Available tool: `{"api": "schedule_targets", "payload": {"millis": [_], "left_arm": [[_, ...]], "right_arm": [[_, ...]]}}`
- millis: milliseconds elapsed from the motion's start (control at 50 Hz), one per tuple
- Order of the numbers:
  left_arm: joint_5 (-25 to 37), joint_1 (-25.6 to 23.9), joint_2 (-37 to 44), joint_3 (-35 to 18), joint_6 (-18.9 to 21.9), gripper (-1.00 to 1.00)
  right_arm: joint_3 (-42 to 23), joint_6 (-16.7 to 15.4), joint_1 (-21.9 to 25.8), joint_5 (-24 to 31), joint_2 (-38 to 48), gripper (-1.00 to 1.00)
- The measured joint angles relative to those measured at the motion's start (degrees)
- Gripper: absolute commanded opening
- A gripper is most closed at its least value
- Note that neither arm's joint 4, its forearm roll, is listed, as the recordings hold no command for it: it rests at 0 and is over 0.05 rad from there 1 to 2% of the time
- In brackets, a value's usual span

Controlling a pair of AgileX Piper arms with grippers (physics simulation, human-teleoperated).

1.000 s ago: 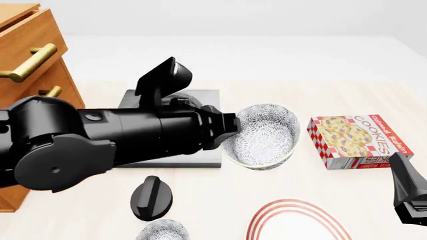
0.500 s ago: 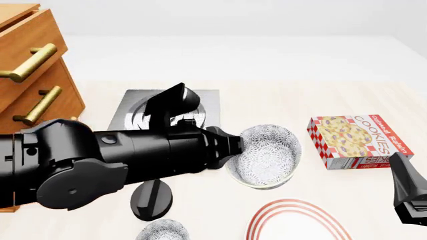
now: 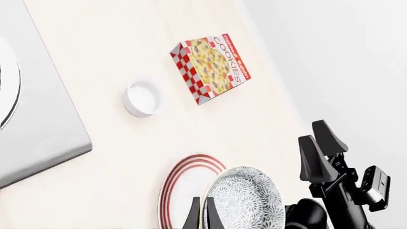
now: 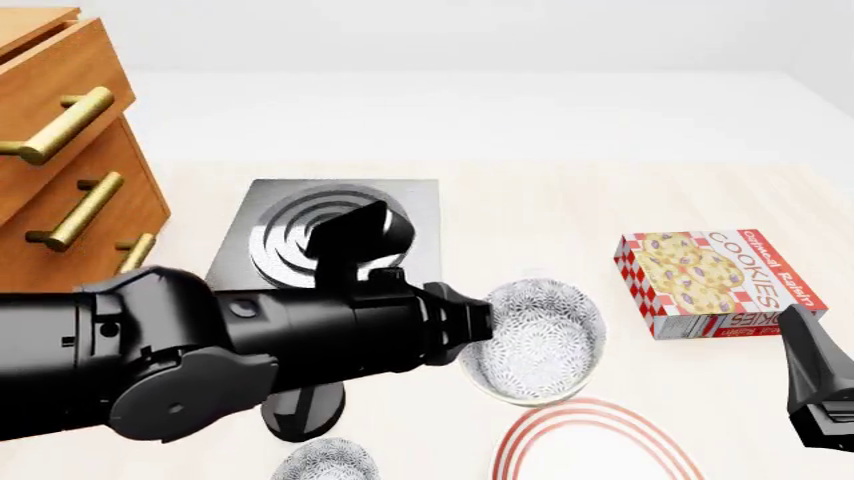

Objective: Pick the akita bowl on the wooden cabinet and place it on the plate.

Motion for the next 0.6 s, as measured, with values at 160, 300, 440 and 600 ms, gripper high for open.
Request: {"api": "schedule_targets", "payload": {"millis": [160, 300, 440, 600], "left_arm": [[-0.8, -0.5, 1.1, 0.2, -0.3, -1.00], [-1.6, -0.7, 2.1, 0.5, -0.5, -1.00], [-2.4, -0.6, 3.2, 0.7, -0.5, -1.00], [-3.3, -0.5, 4.7, 0.8, -0.6, -1.00]], "right_arm": [[0.0, 0.0, 0.0, 0.0, 0.0, 1.00], [0.0, 0.0, 0.0, 0.0, 0.0, 1.00], [0.0, 0.0, 0.0, 0.0, 0.0, 1.00], [0.0, 0.0, 0.0, 0.0, 0.0, 1.00]]}}
